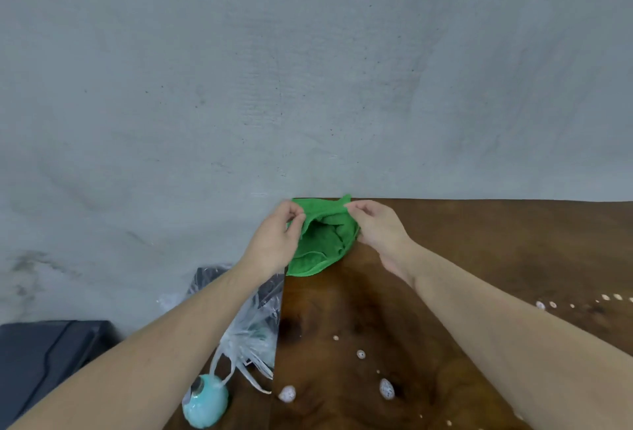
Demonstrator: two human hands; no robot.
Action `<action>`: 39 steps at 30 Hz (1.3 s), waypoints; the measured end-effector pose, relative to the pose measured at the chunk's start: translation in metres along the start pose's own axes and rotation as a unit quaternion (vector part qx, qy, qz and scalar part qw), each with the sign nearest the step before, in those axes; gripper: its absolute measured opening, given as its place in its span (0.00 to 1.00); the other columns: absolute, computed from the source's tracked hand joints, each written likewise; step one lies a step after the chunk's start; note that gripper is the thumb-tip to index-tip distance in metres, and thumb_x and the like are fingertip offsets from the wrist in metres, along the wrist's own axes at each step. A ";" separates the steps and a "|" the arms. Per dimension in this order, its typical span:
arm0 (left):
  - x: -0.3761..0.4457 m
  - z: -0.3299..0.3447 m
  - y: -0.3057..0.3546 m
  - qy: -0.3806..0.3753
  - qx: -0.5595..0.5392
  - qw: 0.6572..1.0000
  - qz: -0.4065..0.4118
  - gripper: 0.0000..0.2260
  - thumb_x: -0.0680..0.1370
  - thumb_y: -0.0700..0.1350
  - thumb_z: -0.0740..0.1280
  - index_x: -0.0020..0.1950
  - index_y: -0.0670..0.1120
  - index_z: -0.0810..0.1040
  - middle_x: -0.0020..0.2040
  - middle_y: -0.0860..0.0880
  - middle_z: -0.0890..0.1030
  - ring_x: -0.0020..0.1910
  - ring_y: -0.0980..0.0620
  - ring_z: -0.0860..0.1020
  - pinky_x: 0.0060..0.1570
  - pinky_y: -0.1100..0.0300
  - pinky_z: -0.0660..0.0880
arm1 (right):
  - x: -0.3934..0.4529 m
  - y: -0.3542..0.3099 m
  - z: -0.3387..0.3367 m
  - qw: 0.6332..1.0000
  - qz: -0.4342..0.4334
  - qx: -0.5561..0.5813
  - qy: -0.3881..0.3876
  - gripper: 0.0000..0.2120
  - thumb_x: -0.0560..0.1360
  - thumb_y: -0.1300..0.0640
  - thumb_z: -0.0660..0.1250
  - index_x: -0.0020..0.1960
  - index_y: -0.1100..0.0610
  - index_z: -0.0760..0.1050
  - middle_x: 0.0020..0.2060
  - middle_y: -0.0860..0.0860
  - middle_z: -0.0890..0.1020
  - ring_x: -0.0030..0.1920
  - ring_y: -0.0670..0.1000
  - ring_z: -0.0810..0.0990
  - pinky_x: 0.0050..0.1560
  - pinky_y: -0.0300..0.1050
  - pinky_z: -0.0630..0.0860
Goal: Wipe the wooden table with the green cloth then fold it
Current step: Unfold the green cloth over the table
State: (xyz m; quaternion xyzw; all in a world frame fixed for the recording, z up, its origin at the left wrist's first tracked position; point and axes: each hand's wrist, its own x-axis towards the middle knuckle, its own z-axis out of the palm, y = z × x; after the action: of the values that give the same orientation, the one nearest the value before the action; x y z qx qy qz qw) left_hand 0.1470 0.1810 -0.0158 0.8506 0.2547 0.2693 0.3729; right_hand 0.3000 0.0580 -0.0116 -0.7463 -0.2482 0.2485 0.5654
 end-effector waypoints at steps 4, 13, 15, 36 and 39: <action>0.007 0.000 0.057 0.038 -0.109 0.992 -0.044 0.05 0.84 0.45 0.58 0.49 0.50 0.71 0.40 0.51 0.76 0.37 0.53 0.71 0.40 0.59 0.69 | -0.015 -0.029 -0.025 0.998 -0.049 -0.022 -0.014 0.11 0.83 0.47 0.59 0.55 0.51 0.76 0.53 0.49 0.81 0.55 0.51 0.79 0.56 0.46 0.76; -0.013 0.000 0.181 0.010 -0.098 0.995 0.006 0.06 0.85 0.47 0.55 0.50 0.50 0.69 0.42 0.46 0.71 0.39 0.50 0.68 0.41 0.52 0.66 | -0.075 -0.039 -0.133 0.962 -0.188 -0.161 -0.112 0.10 0.73 0.45 0.76 0.50 0.49 0.80 0.44 0.43 0.86 0.43 0.41 0.84 0.45 0.41 0.80; -0.025 0.001 0.205 -0.003 -0.094 0.996 0.011 0.06 0.85 0.47 0.55 0.51 0.49 0.69 0.42 0.45 0.69 0.39 0.50 0.67 0.41 0.51 0.65 | -0.083 -0.029 -0.160 0.963 -0.165 -0.179 -0.114 0.09 0.76 0.47 0.73 0.50 0.52 0.84 0.44 0.47 0.87 0.46 0.48 0.86 0.50 0.47 0.80; -0.161 0.007 0.274 -0.126 -0.211 0.951 -0.188 0.06 0.81 0.44 0.67 0.54 0.42 0.75 0.50 0.42 0.85 0.48 0.45 0.84 0.52 0.50 0.81 | -0.181 -0.030 -0.286 0.949 -0.037 -0.046 -0.309 0.11 0.81 0.60 0.63 0.61 0.60 0.79 0.56 0.54 0.86 0.58 0.53 0.84 0.64 0.51 0.76; -0.166 0.006 0.276 -0.164 -0.305 0.910 -0.228 0.12 0.82 0.40 0.64 0.64 0.39 0.75 0.58 0.40 0.83 0.57 0.43 0.83 0.55 0.50 0.80 | -0.177 -0.022 -0.280 0.943 -0.001 0.117 -0.312 0.15 0.83 0.59 0.59 0.67 0.60 0.76 0.61 0.56 0.83 0.63 0.54 0.81 0.66 0.55 0.74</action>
State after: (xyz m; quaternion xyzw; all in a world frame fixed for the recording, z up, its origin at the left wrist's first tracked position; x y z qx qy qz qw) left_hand 0.0948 -0.0905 0.1491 0.6466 0.2826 0.0977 0.7018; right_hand 0.3477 -0.2540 0.0922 -0.5595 -0.3826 0.4957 0.5430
